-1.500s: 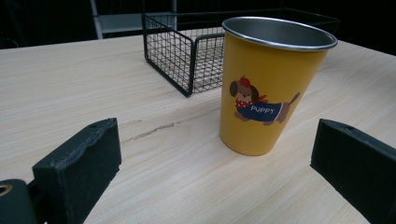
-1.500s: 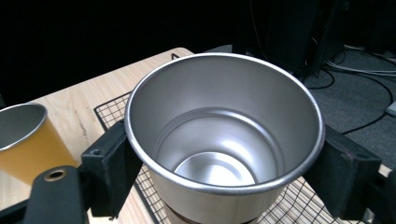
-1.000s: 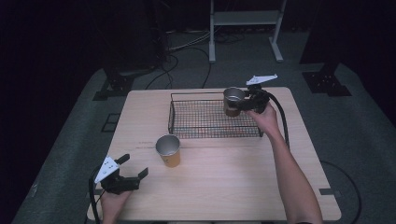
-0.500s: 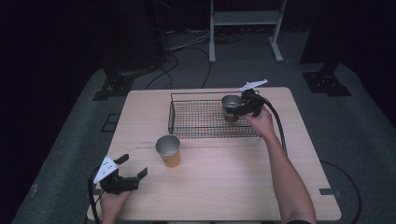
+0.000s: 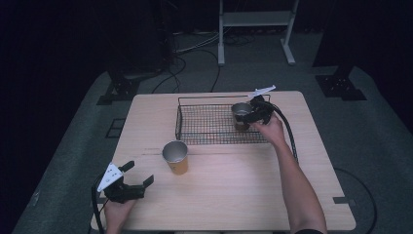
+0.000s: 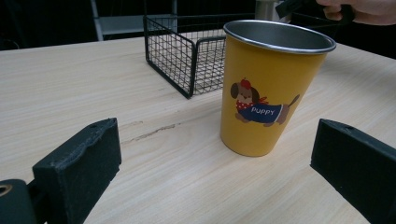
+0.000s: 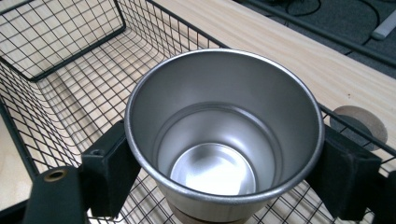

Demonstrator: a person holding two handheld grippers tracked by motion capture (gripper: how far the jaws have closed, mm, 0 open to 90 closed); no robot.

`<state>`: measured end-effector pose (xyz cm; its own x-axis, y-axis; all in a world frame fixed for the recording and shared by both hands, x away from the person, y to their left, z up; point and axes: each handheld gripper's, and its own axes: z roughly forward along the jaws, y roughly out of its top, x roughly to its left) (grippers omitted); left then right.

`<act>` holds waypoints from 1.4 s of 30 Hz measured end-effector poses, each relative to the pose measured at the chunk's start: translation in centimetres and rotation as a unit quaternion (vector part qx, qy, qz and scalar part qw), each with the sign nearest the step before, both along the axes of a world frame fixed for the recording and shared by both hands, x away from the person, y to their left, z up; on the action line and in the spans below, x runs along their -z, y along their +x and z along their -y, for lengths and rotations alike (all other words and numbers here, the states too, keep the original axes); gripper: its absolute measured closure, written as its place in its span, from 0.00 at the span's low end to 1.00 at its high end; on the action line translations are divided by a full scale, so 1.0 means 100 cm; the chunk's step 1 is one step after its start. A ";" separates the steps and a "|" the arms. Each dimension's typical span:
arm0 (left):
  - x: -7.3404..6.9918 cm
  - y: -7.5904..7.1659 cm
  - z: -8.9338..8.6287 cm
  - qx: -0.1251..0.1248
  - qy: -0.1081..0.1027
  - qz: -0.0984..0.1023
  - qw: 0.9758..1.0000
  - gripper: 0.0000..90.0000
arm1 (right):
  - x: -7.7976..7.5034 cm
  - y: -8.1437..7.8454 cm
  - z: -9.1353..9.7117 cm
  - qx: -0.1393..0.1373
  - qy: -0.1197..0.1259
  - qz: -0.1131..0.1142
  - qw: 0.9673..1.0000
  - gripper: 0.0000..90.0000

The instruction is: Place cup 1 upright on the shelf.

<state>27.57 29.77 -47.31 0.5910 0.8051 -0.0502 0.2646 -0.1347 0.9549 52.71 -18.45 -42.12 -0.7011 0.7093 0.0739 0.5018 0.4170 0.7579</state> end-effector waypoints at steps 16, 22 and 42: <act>-0.001 -0.001 0.000 0.001 -0.001 0.000 1.000 0.01 | 0.007 0.000 -0.007 -0.001 -0.024 -0.009 1.000 0.19; -0.001 -0.001 -0.001 -0.002 -0.004 0.002 1.000 0.01 | 0.008 0.001 -0.008 -0.001 -0.037 -0.015 0.999 0.19; -0.002 0.000 -0.001 -0.001 -0.004 0.004 1.000 0.01 | 0.007 -0.001 -0.015 -0.011 -0.079 -0.035 0.996 0.18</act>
